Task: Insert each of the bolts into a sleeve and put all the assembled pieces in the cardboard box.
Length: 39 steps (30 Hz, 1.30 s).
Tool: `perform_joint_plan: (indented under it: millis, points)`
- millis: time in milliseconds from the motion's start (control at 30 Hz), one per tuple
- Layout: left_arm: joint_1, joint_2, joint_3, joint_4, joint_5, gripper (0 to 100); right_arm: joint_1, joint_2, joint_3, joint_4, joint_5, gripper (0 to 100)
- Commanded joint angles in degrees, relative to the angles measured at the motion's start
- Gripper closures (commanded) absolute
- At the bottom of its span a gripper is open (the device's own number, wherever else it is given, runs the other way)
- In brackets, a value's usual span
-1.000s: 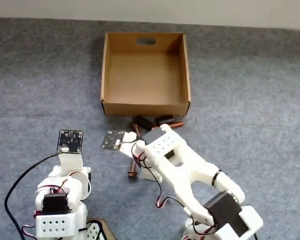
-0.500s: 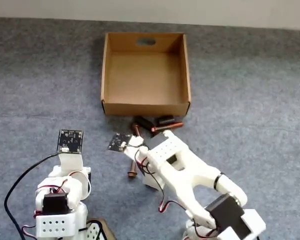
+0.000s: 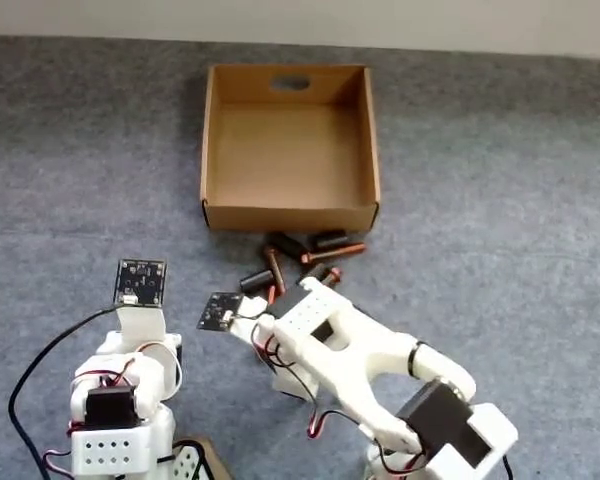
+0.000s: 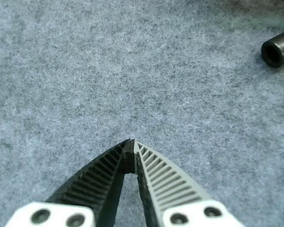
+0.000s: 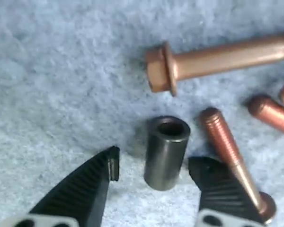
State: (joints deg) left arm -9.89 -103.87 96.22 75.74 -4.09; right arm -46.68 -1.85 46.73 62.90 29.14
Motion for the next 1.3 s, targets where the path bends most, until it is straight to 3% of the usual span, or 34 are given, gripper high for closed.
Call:
perform_joint_plan:
  millis: [0,400,733,967,1267]
  points:
    - [-0.5,-0.4,0.9,-0.5,0.0,99,0.0,0.0,-2.7,-2.2,-0.5,70.7]
    - [-0.5,-0.4,0.9,-0.5,0.0,99,0.1,0.0,-8.0,-0.7,-0.6,70.7]
    - [-0.5,-0.4,0.9,-0.5,0.0,99,0.2,0.0,-13.0,-0.9,-4.9,70.7]
    - [-0.5,-0.4,0.9,-0.5,0.0,99,1.5,0.4,-12.3,-0.6,-5.3,90.4]
    - [-0.5,-0.4,0.9,-0.5,0.0,99,7.5,0.4,-11.4,2.3,-4.9,92.0]
